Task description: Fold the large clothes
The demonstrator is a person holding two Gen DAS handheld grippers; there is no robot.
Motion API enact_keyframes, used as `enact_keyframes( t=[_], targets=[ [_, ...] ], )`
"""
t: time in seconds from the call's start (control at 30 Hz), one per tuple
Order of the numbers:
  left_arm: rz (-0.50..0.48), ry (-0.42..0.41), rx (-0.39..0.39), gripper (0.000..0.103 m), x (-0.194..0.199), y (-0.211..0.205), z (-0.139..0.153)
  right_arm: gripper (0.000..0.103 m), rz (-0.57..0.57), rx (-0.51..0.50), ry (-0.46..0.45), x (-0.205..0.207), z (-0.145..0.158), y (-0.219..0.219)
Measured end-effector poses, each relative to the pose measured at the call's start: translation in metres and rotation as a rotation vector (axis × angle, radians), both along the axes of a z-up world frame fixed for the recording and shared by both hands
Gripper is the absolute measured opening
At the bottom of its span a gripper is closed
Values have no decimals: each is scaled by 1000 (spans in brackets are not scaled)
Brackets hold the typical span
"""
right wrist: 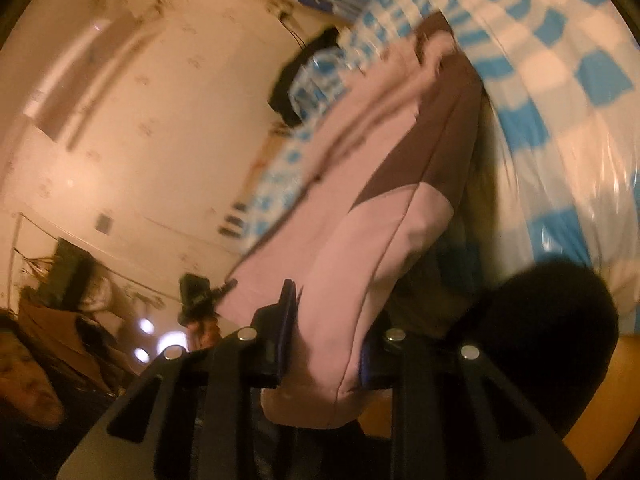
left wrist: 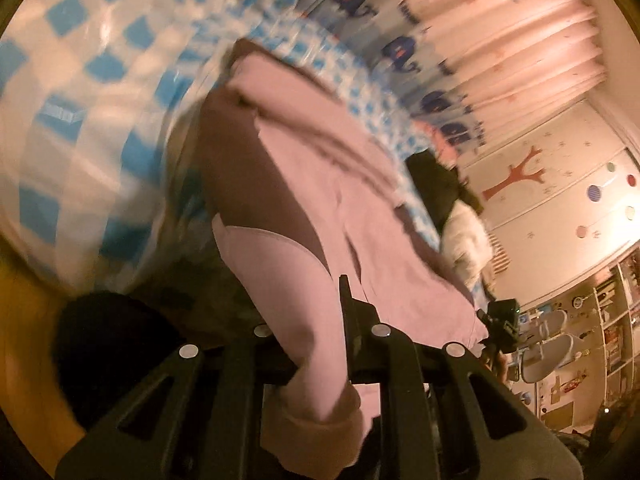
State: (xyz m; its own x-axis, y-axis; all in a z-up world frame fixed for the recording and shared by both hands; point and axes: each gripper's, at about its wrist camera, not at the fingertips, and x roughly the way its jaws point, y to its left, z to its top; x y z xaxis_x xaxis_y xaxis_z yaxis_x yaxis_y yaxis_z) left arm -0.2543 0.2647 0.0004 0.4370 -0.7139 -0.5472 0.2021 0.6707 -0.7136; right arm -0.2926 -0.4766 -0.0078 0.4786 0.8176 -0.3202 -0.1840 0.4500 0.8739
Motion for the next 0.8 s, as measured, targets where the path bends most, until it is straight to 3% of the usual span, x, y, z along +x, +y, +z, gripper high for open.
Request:
enact_keyframes(
  t=[0.2,0.27,0.4,0.5,0.57,0.67,0.73,0.8],
  targets=[
    [-18,6,-15,13,2,-3,2,27,-19,41,10,-3,-2,10],
    [-7,-5,-60,12,-3,1,5,27,-27,87,-1,-8,-1,4],
    [0,-85,-90,12,-15,5,36,27,-19,129,-89,-7,36,22],
    [-23,-131,-67,13,-26,9,53,27,15,83,-140,-12,60,20],
    [-74,-100,-43,14,-29,11,41,31,56,41,-94,-13,51,18],
    [-161,27,-4,19,-31,11,-9,50,106,23,76,-10,1,16],
    [-167,88,-22,25,-31,16,-37,57,106,32,152,-11,-25,13],
    [-151,136,-46,44,-29,22,-58,65,106,99,198,-12,-46,9]
  ],
)
